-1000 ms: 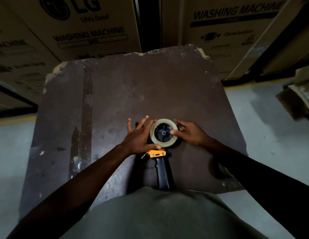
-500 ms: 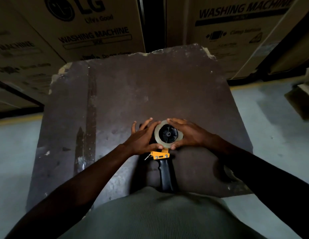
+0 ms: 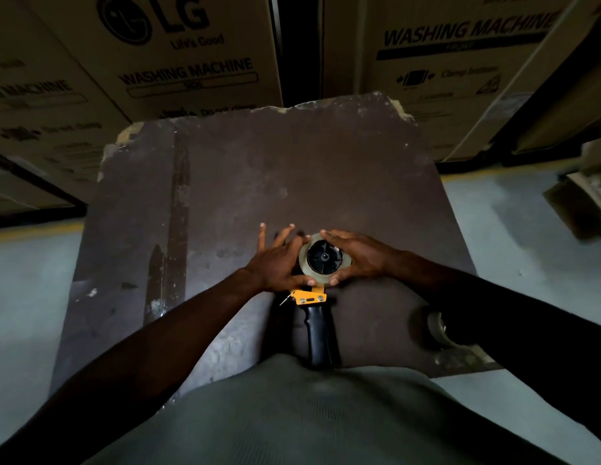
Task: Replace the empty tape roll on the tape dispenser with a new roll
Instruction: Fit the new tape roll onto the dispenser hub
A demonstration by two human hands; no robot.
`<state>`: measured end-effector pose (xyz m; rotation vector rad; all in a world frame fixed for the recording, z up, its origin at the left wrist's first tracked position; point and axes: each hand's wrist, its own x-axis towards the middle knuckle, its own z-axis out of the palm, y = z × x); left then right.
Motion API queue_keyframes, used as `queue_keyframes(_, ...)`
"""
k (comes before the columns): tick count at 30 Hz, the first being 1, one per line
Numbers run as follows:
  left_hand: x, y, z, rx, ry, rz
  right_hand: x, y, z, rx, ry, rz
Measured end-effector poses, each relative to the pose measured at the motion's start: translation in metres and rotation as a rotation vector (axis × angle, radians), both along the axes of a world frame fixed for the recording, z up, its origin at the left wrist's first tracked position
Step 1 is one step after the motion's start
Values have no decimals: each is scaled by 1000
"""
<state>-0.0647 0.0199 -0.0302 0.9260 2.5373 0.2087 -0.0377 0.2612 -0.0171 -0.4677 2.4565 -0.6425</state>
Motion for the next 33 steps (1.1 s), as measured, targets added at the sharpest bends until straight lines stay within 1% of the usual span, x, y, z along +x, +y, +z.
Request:
queue_keyframes(2,0,-1,1,8,0,9,-1,-2,3,16,25,1)
queue_keyframes(5,8,-5,-4,75,19,60,3,-4,2,38,31,-14)
queue_keyframes(10,27,-14,-10,217,28,281,4,-6,1,49,31,-37)
queue_keyframes(13,36,-17,-11,288,56,357,4,-8,1,49,35,-51)
queue_keyframes(20,46,-21,-10,396,186,405,4,-9,-1,55,48,-72)
queue_keyframes(26,53,-22,-8,341,245,352,3,-8,-3,42,55,-84)
queue_keyframes(33,64,-22,-14,389,303,377,2,-8,-1,56,55,-84)
